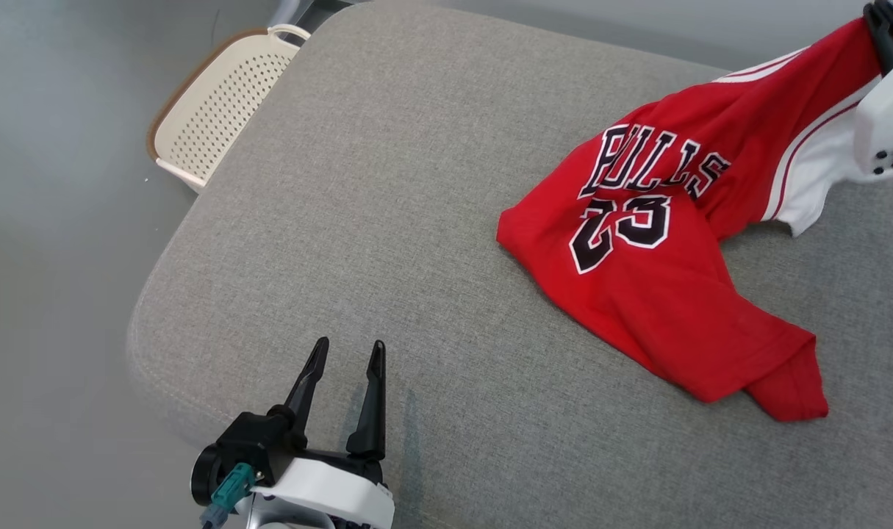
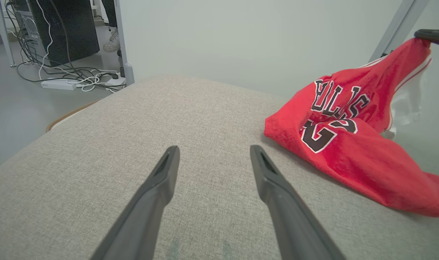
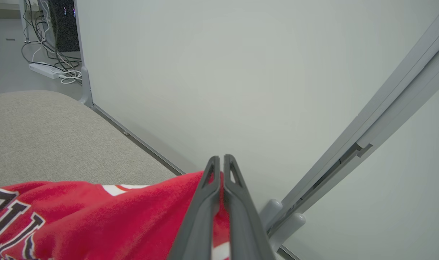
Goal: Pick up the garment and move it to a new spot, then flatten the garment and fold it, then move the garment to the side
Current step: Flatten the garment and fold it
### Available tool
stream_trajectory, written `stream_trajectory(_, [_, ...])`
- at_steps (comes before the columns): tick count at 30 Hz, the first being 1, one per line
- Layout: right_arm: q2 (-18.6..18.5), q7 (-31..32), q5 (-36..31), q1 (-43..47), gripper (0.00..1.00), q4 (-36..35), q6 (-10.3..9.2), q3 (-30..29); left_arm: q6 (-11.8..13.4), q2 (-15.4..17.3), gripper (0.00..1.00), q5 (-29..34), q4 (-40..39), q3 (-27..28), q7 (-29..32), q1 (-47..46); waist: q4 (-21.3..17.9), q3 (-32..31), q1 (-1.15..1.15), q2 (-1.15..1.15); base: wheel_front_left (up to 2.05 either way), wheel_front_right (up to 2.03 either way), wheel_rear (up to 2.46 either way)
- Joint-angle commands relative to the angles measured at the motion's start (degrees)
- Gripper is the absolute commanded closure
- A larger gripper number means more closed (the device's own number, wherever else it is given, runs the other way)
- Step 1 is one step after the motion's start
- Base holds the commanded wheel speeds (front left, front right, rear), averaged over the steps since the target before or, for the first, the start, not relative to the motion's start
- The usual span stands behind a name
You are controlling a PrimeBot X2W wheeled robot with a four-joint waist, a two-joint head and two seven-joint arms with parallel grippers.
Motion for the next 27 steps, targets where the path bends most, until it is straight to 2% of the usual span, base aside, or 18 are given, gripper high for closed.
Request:
stream_trajectory(1, [0.1, -1.2, -1.6, -2.2, 1.0, 1.2, 0.01, -1.0, 0.3, 0.2, 0.0, -0.2, -0.3, -0.3, -0.1, -1.4, 1.2, 1.2, 0.0, 0.0, 0.0, 0.0, 0.0])
stream_trajectory(4, [0.0, -2.5, -4.5, -5.7, 0.98, 2.8, 0.01, -4.1, 0.5, 0.2, 0.0, -0.6, -0.5, -0.8, -0.1, -1.6, 1.8, 2.2, 0.0, 0.0, 0.0, 0.0, 0.0])
stream_trajectory(6, [1.0, -2.6, -5.7, -5.8, 0.54, 3.6, 0.02, -6.8, 0.7, 0.2, 0.0, -0.7, -0.6, -1.2, -0.1, -2.0, 2.0, 2.7, 0.0, 0.0, 0.0, 0.0, 0.0])
stream_trajectory(7, [1.6, -2.7, -6.6, -5.7, 0.0, 3.8, 0.02, -7.8, 0.8, 0.2, 0.0, -0.8, -0.6, -1.3, -0.1, -2.1, 2.0, 2.9, 0.0, 0.0, 0.0, 0.0, 0.0])
stream_trajectory(12, [4.4, -2.9, -8.5, -3.5, 0.0, 4.1, 0.02, -11.5, 1.2, 0.2, 0.0, -0.8, -0.4, -1.4, -0.1, -2.3, 0.7, 3.1, 0.0, 0.0, 0.0, 0.0, 0.0])
stream_trajectory(17, [6.7, -2.8, -7.0, 0.2, 0.0, 0.6, 0.02, -13.7, 1.3, 0.2, 0.0, -0.1, -0.4, -0.8, -0.1, -2.3, -1.7, 2.3, 0.0, 0.0, 0.0, 0.0, 0.0])
stream_trajectory(23, [9.1, -2.9, -1.3, 9.8, 0.0, -6.9, 0.02, -13.6, 0.9, 0.2, 0.0, 1.4, -0.1, 0.8, -0.1, -1.6, -6.9, 0.0, 0.0, 0.0, 0.0, 0.0, 0.0])
stream_trajectory(27, [8.8, -2.9, 3.9, 17.8, 0.0, -12.3, 0.02, -11.3, 0.5, 0.2, 0.0, 2.4, 0.1, 1.7, -0.1, -0.9, -10.1, -1.8, 0.0, 0.0, 0.0, 0.0, 0.0])
